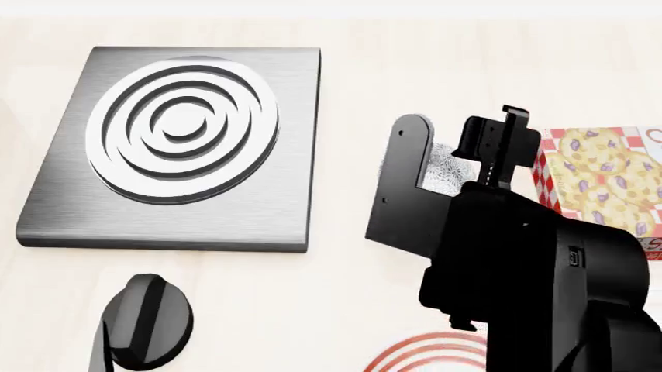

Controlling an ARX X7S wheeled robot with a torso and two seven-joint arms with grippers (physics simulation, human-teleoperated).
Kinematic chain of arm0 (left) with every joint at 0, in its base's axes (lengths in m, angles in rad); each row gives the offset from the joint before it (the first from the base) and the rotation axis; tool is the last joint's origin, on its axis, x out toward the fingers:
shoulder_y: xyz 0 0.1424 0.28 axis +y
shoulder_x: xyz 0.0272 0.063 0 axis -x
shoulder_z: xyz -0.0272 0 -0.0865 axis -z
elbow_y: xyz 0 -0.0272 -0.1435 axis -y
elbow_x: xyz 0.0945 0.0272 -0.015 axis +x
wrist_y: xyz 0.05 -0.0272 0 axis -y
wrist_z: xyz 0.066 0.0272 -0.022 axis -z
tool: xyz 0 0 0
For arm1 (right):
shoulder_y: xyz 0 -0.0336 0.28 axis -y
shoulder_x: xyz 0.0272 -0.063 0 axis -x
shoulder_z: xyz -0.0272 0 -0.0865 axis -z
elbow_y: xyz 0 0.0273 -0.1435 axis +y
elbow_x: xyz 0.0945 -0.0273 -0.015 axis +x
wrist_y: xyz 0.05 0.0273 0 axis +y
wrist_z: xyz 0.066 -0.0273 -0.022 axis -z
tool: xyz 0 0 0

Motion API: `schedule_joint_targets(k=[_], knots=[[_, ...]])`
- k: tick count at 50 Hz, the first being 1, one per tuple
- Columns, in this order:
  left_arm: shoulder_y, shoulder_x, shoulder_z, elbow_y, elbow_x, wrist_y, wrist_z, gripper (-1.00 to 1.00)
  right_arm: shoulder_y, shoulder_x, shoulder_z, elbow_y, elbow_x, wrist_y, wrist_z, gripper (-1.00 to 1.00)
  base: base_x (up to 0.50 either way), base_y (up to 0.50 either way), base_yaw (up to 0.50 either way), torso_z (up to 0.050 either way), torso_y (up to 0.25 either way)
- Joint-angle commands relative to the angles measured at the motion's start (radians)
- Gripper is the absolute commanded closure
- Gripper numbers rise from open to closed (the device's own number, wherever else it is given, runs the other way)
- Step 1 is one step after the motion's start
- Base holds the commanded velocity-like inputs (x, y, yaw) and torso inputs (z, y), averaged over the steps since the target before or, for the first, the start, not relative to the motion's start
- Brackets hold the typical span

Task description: Pick the akita bowl on the ramekin and place it on the plate.

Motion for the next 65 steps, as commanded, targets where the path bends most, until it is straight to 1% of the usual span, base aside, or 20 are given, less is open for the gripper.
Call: schedule_joint_targets(k=[1, 19, 39, 49, 57, 65], knots=[[-0.003, -0.005, 0.003, -0.004, -0.006, 0.002, -0.006, -1.00, -0.011, -0.012, -0.004, 0.035, 0.039, -0.040, 0.018, -1.00, 0.00, 0.00, 0.00, 0.000, 0.000], [-0.006, -0.011, 0.011, -0.008, -0.010, 0.003, -0.013, -1.00, -0.016, -0.024, -0.038, 0.122, 0.041, -0.090, 0.066, -1.00, 0.00, 0.00, 0.00, 0.000, 0.000], [-0.011, -0.014, 0.020, -0.022, -0.009, 0.008, -0.019, -1.00, 0.001, -0.039, -0.044, 0.182, 0.051, -0.108, 0.095, -1.00, 0.00, 0.00, 0.00, 0.000, 0.000], [-0.012, -0.017, 0.023, -0.023, -0.010, 0.008, -0.022, -1.00, 0.013, -0.054, -0.059, 0.232, 0.058, -0.143, 0.123, -1.00, 0.00, 0.00, 0.00, 0.000, 0.000], [-0.013, -0.019, 0.024, -0.026, -0.012, 0.010, -0.025, -1.00, 0.008, -0.063, -0.052, 0.227, 0.075, -0.156, 0.133, -1.00, 0.00, 0.00, 0.00, 0.000, 0.000], [-0.014, -0.021, 0.028, -0.032, -0.012, 0.014, -0.027, -1.00, 0.016, -0.068, -0.064, 0.282, 0.071, -0.169, 0.155, -1.00, 0.00, 0.00, 0.00, 0.000, 0.000]])
